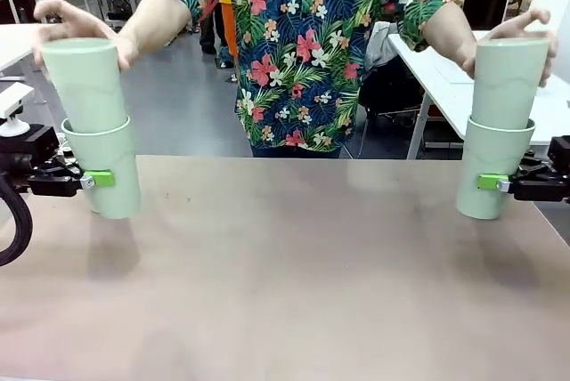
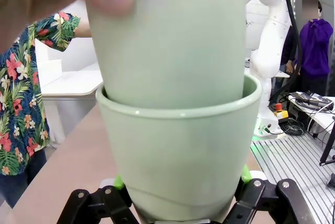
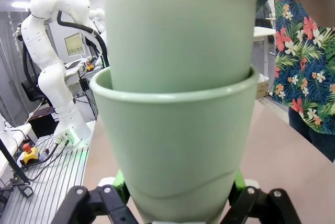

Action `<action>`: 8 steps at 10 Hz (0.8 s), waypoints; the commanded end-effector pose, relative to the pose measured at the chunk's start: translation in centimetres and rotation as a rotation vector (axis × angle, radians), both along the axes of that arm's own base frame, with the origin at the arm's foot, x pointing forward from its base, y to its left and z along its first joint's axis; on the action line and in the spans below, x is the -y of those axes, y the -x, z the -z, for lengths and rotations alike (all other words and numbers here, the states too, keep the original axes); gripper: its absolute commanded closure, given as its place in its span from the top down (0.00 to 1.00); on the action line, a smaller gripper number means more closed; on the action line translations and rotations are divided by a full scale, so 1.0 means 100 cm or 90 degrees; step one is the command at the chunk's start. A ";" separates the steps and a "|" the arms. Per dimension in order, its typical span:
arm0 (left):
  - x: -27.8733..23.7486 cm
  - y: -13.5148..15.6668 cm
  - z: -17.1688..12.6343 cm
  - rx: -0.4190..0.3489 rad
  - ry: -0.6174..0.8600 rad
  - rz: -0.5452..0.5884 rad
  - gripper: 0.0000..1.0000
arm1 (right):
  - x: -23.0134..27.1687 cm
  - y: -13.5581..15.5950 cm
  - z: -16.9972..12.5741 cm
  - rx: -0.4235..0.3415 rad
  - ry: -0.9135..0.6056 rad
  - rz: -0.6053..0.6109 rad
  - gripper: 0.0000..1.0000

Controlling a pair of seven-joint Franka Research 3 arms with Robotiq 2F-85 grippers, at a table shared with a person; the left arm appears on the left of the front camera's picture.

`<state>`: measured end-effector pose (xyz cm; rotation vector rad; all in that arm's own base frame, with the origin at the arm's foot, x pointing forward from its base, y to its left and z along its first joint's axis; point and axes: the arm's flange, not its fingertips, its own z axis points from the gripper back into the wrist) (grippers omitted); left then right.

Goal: Stack the cups and store them in the basket.
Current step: Place the stack of Reusable plastic cups into the Pantry Basket.

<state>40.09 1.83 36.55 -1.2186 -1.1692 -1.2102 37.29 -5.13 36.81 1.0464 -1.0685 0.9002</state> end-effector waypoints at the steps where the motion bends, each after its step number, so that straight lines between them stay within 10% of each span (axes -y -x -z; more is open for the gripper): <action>1: -0.001 0.000 -0.003 0.004 0.001 -0.004 0.86 | -0.001 0.000 -0.002 0.003 -0.002 -0.001 0.85; 8: -0.001 0.000 -0.003 0.004 0.001 -0.004 0.86 | -0.001 0.000 -0.002 0.003 -0.002 -0.001 0.85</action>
